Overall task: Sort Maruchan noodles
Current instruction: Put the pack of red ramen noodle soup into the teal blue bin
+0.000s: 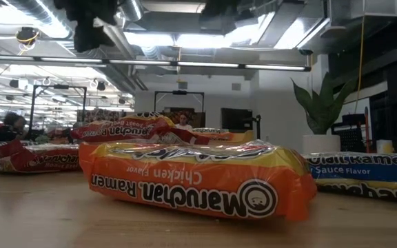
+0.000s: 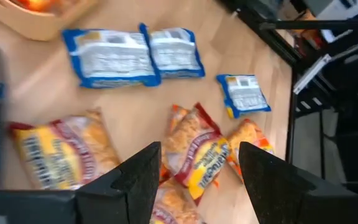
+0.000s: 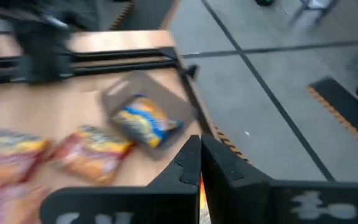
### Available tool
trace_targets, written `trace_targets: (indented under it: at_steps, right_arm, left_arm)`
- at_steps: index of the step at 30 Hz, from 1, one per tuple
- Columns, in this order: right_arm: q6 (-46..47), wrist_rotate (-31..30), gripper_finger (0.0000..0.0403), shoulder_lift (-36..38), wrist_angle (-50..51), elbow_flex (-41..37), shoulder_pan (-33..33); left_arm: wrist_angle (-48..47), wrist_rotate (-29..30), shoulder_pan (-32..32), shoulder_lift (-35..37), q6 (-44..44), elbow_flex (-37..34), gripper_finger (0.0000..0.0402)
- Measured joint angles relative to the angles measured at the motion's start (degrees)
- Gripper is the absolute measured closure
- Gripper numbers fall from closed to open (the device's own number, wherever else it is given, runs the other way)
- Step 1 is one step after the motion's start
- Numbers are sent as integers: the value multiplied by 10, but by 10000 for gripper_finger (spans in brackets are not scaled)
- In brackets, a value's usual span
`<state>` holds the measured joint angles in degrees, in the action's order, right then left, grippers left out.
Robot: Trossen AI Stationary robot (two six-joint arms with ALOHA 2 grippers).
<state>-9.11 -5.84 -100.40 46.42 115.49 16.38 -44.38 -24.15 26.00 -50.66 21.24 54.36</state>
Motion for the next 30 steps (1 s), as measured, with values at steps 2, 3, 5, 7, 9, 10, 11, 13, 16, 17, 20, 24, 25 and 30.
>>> trace_targets:
  at_steps: [2, 3, 5, 7, 9, 10, 11, 13, 16, 17, 20, 24, 25, 30]
  right_arm:
    - [1, -25, 403, 31, 41, 14, -40]
    - [10, -42, 403, 48, 56, 16, -61]
    - [37, -74, 403, 81, 88, 17, -106]
    - [67, -87, 403, 111, 140, 18, -156]
    - [123, -89, 403, 131, 200, 18, -208]
    - [154, -97, 403, 133, 224, 14, -236]
    - [185, -113, 403, 138, 245, 7, -266]
    - [238, -157, 403, 140, 284, -18, -329]
    - [316, -227, 401, 141, 292, -77, -418]
    - [342, -243, 398, 141, 289, -103, -446]
    - [417, -266, 375, 140, 230, -200, -516]
    - [507, -285, 317, 138, 94, -350, -572]
    - [523, -294, 300, 138, 45, -388, -578]
    - [535, -301, 225, 137, -216, -555, -582]
  left_arm:
    - [68, 30, -51, 21, 44, -59, 192]
    - [110, 43, -76, 28, 71, -91, 192]
    - [203, 69, -123, 35, 133, -160, 192]
    - [301, 83, -164, 40, 194, -224, 192]
    - [399, 92, -198, 39, 247, -277, 192]
    - [441, 100, -214, 36, 271, -300, 192]
    - [485, 109, -231, 29, 290, -320, 192]
    - [552, 133, -258, 23, 318, -349, 192]
    - [609, 172, -295, 16, 331, -360, 192]
    - [619, 180, -309, 12, 331, -360, 192]
    - [657, 210, -353, 2, 331, -360, 192]
    - [681, 262, -412, -20, 336, -358, 192]
    - [681, 274, -425, -28, 337, -356, 192]
    - [680, 318, -478, -93, 337, -322, 192]
